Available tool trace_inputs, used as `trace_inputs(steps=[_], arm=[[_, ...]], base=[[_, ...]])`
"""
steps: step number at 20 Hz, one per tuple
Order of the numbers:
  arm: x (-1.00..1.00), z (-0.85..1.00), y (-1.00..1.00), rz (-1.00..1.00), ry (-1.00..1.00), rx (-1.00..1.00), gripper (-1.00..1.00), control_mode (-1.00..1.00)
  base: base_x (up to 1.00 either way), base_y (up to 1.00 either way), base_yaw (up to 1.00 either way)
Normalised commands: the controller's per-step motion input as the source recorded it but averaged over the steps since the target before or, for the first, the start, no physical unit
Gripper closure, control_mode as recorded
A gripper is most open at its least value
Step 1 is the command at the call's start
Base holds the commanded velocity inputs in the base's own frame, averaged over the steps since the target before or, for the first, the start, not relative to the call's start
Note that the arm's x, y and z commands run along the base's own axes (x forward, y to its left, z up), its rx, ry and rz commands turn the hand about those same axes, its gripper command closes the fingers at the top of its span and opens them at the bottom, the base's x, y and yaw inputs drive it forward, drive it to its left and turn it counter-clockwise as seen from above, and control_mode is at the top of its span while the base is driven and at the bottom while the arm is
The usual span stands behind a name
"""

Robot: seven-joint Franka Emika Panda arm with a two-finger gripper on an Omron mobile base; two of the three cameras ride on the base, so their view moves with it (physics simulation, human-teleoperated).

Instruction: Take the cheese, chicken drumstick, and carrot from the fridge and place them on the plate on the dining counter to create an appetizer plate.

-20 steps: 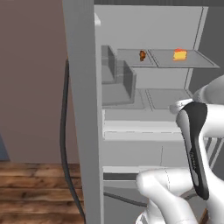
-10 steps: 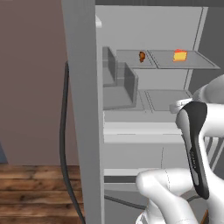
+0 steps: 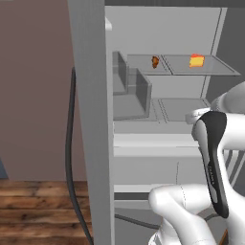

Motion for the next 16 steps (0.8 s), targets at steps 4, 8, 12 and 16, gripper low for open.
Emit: trace_inputs(steps=[4, 8, 12, 16], arm=[[-0.02, 0.00, 0.00, 0.00, 0.00, 0.00, -1.00, -1.00], [-0.17, 0.26, 0.00, 0.00, -0.05, 0.00, -1.00, -1.00], [-0.02, 0.54, 0.00, 0.00, -0.08, 0.00, -1.00, -1.00], [0.00, 0.55, 0.01, 0.00, -0.02, 0.00, -1.00, -1.00]], base=[[0.00, 0.00, 0.00], [0.00, 0.00, 0.00], [0.00, 0.00, 0.00], [0.00, 0.00, 0.00]])
